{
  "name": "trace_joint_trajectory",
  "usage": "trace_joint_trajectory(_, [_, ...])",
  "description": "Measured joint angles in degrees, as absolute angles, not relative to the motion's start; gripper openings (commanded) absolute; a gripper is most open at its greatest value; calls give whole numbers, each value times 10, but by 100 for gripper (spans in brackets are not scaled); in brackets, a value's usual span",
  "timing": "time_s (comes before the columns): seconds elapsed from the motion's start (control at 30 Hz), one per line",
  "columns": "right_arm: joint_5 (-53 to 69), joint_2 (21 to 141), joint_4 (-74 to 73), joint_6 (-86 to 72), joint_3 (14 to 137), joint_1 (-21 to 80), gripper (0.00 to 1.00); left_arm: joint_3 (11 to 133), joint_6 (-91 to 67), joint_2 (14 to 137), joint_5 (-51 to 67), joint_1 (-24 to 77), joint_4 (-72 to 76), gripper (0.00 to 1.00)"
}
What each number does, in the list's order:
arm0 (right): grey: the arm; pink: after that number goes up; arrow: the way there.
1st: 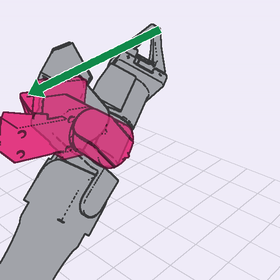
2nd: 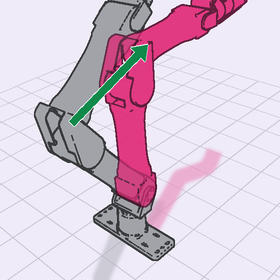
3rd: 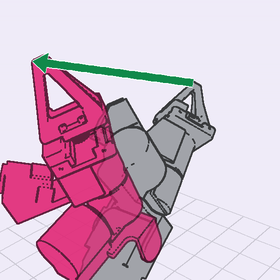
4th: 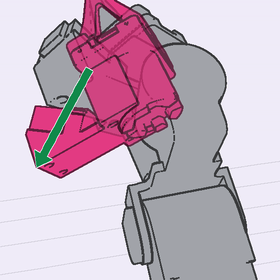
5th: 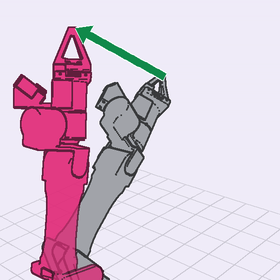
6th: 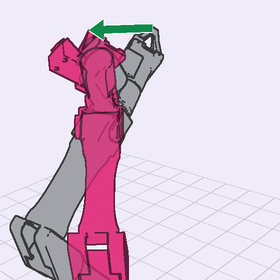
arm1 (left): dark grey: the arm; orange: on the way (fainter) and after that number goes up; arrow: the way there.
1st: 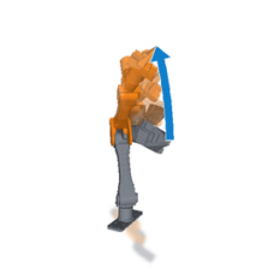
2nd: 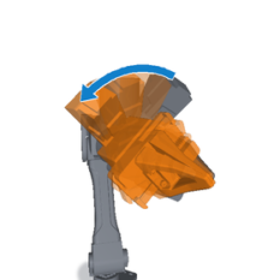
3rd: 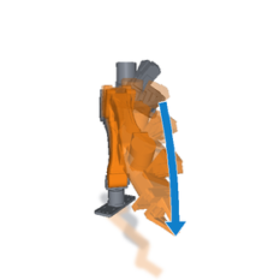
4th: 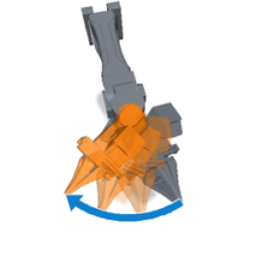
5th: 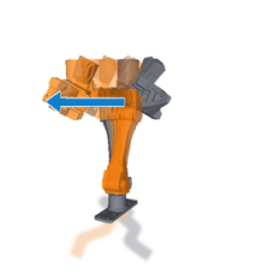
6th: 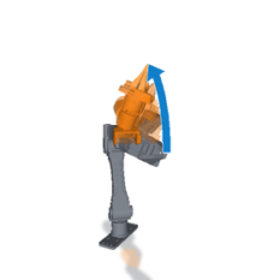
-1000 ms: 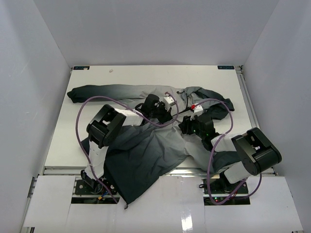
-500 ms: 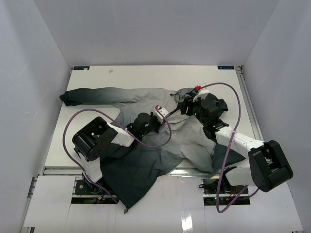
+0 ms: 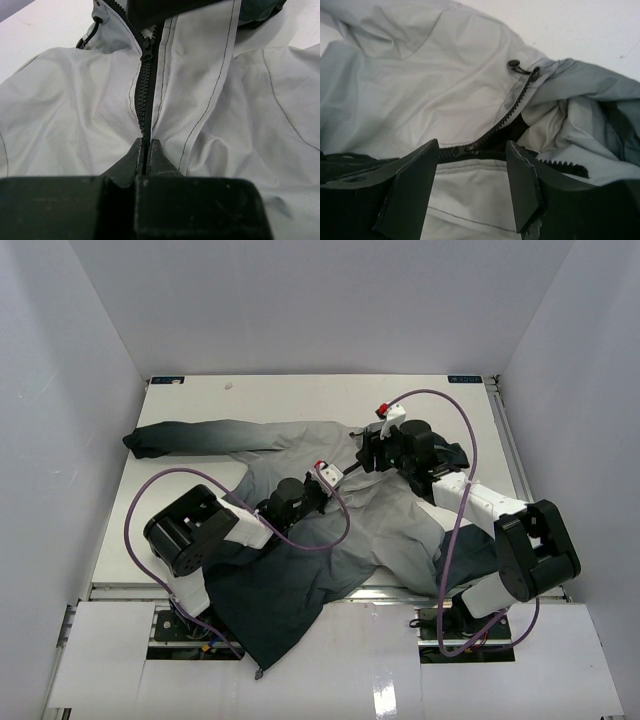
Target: Zip up the jacket
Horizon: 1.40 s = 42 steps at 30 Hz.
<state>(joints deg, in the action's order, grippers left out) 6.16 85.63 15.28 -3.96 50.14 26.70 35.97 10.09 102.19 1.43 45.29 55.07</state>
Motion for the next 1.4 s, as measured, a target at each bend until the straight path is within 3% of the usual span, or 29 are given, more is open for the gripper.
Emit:
trace_joint_trajectory(0.73, [-119,932,64,-11,574,367,51,359,103,1022,-11,456,558,0])
trace_joint_trajectory(0.97, [-167,949,56,-10,588,385,38,359,104,1022,-17,456,558,0])
trace_joint_trajectory(1.4, [-210,966,31,-37,595,390,40,357,106,1022,-26,460,561,0])
